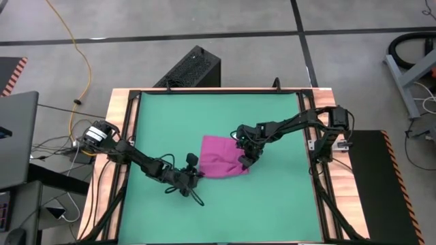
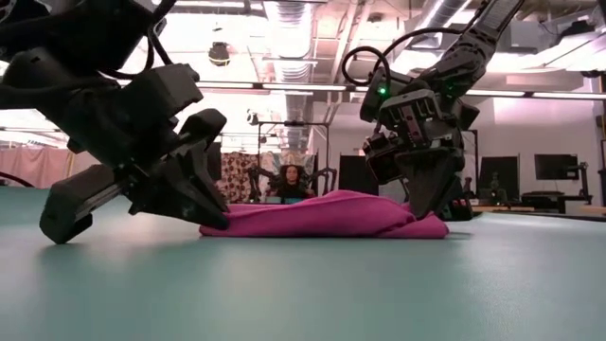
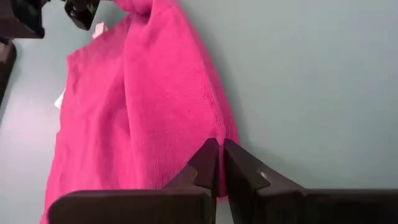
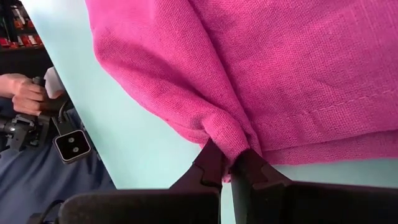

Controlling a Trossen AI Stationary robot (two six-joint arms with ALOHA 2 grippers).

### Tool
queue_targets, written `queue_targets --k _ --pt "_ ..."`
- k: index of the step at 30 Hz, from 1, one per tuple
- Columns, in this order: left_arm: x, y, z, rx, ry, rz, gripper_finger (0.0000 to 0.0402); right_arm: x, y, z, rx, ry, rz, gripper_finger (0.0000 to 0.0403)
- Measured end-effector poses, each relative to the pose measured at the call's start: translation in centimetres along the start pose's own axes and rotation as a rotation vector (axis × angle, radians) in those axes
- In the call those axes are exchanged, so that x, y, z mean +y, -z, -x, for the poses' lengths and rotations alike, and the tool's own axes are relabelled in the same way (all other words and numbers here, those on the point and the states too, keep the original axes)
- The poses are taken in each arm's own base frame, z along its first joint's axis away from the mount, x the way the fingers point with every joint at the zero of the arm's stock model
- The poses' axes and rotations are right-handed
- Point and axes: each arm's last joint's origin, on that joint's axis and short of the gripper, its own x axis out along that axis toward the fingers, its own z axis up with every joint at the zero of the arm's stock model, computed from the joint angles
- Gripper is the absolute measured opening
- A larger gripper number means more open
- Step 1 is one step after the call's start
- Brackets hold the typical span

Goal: Roll towel into tight, uniform cylinder
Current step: Roll the pink towel

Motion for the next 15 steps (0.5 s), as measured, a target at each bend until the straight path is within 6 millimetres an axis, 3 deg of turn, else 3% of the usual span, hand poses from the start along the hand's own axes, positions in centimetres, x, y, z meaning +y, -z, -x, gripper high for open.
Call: queue_targets --k 6,10,15 --pt "0.5 -2.3 1.8 -0.020 0.038 0.021 0.0001 0.0 0.0 0.0 -0.002 -0.004 0.004 0.0021" --pt "1.9 -4.0 3.3 -0.068 0.027 0.029 0.0000 0.2 0.1 -0.1 0.017 -0.019 0.009 0.0021" --pt "4.0 -4.6 4.3 -0.106 -0.023 0.052 0.0000 1.1 0.8 -0.3 0.035 -0.027 0.042 0.0021"
